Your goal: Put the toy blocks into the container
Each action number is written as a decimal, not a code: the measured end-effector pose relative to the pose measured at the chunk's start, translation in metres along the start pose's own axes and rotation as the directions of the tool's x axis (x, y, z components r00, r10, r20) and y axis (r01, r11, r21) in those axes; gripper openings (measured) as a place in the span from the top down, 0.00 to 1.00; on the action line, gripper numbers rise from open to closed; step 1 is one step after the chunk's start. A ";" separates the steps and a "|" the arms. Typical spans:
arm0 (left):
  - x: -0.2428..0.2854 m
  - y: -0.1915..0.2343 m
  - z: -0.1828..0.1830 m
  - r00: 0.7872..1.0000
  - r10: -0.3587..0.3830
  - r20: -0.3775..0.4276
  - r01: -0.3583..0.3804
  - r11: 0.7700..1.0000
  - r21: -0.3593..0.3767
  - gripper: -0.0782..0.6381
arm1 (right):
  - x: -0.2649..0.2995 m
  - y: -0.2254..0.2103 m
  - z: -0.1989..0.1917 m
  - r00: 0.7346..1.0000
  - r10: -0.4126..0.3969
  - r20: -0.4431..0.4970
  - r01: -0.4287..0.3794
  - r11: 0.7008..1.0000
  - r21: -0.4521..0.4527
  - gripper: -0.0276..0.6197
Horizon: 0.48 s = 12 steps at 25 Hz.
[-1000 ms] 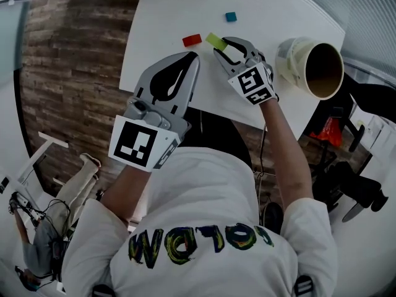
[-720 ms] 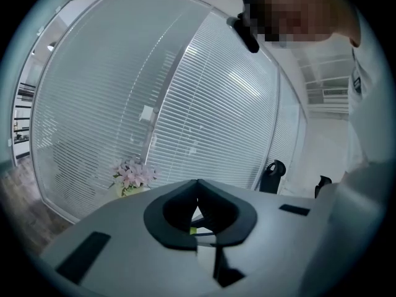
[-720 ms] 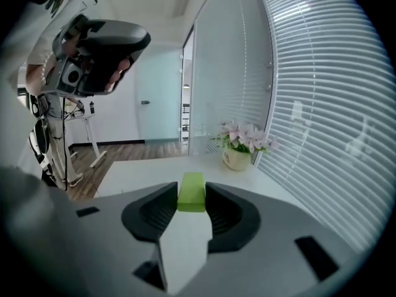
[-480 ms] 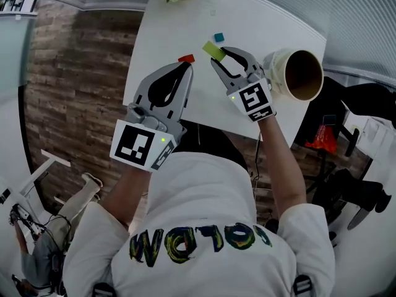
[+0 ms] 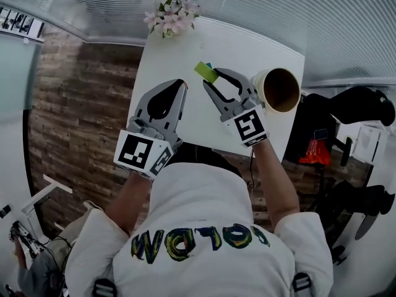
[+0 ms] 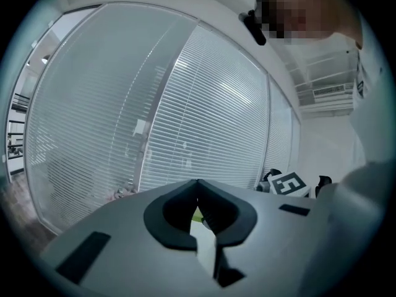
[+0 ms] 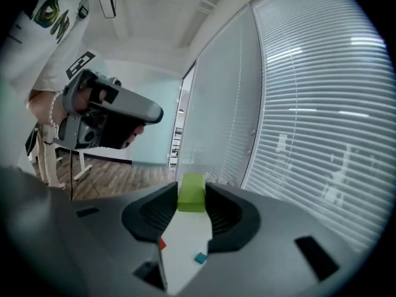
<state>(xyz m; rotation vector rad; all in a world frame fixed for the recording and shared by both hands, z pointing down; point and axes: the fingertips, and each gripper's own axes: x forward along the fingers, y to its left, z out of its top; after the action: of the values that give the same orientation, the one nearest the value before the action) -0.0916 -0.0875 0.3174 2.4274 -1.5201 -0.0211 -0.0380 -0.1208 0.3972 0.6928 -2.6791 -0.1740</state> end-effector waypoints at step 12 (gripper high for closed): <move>0.002 -0.017 0.032 0.999 -0.016 0.034 0.015 0.999 0.029 0.87 | -0.038 -0.009 0.062 0.995 -0.051 0.090 0.055 0.998 -0.040 0.73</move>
<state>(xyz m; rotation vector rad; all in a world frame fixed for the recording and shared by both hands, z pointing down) -0.0805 -0.0894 0.2832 2.4731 -1.5268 -0.0448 -0.0267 -0.1081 0.3259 0.7602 -2.7340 -0.2810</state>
